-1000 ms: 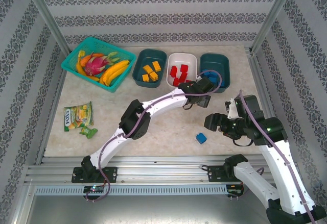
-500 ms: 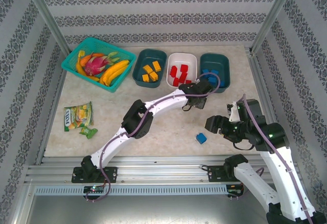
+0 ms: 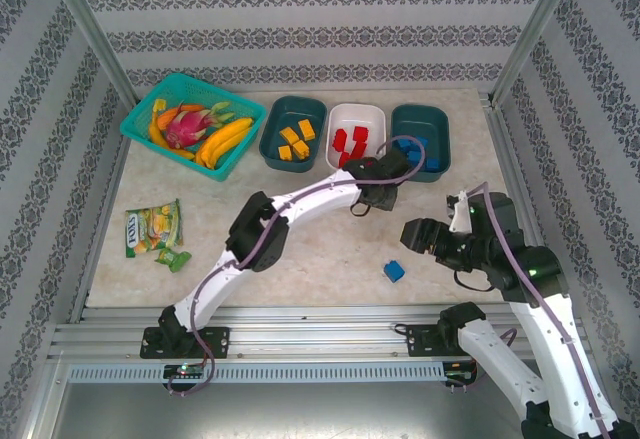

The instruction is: Sort the legos into containers by color

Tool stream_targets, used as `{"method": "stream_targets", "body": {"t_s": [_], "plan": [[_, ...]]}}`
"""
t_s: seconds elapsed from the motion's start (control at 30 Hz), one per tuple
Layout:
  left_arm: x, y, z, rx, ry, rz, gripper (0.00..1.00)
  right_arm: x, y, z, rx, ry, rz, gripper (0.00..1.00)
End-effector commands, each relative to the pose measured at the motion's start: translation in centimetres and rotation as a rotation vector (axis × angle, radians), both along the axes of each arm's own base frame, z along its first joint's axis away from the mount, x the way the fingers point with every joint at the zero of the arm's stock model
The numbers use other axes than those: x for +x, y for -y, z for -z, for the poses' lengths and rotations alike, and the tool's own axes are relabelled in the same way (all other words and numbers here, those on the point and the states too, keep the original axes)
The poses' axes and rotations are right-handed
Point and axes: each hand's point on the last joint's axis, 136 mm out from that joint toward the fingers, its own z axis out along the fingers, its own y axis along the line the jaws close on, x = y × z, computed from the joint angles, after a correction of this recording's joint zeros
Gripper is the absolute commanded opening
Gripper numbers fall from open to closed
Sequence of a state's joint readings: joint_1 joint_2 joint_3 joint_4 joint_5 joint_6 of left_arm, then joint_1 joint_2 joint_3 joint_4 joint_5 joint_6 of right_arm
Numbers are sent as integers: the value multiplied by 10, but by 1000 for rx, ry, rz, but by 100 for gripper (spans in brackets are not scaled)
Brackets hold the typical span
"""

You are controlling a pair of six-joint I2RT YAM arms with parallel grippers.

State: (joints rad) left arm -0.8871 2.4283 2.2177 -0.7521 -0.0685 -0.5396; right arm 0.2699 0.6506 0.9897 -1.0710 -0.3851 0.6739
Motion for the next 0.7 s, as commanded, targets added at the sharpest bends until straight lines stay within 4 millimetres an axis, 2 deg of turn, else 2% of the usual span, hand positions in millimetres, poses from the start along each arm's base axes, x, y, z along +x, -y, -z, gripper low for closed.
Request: {"method": "stream_targets", "body": {"t_s": [0.0, 0.17, 0.23, 0.33, 0.5, 0.67], "plan": [[6, -22, -103, -160, 62, -82, 31, 31, -5, -31, 31, 205, 0, 77], [28, -72, -133, -226, 42, -185, 31, 82, -5, -49, 10, 440, 72, 79], [45, -94, -139, -240, 53, -223, 31, 105, -12, -54, 2, 501, 81, 80], [75, -130, -140, -248, 64, -291, 31, 138, -36, -63, -32, 569, 56, 81], [137, -183, -121, -254, 92, -399, 31, 179, -83, -62, -36, 533, -16, 81], [197, -212, -96, -241, 161, -459, 32, 202, -97, -44, -21, 467, -1, 82]]}}
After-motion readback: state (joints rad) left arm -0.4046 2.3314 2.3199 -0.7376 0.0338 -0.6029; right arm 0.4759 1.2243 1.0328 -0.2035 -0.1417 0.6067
